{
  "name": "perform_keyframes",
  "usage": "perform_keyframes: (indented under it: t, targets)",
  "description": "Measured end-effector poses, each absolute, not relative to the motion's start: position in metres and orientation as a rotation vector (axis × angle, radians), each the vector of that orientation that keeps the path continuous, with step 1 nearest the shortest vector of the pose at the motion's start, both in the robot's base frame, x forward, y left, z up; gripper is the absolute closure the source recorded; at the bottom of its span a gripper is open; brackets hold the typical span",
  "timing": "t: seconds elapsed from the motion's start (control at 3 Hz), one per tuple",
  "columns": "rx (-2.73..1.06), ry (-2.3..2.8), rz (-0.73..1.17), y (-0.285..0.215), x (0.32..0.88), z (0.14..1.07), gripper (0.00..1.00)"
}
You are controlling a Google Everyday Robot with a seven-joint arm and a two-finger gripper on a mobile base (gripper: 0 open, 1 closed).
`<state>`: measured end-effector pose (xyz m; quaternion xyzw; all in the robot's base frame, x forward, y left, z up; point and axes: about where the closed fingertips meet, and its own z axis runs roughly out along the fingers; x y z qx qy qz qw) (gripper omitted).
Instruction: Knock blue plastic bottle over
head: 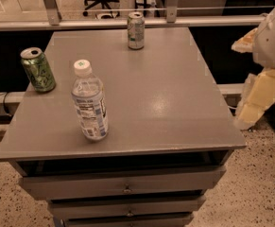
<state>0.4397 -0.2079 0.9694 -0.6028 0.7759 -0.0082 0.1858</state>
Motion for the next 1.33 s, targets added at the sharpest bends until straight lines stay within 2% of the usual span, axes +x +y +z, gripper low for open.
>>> perform_keyframes:
  t: [0.33, 1.0, 1.33]
  targets:
    - [-1.642, 2.088, 0.120, -0.173, 0.445, 0.957, 0.00]
    - [-1.509, 1.887, 0.496, -0.060, 0.469, 0.932, 0.00]
    - [-1.487, 1.867, 0.530, -0.049, 0.471, 0.936, 0.00]
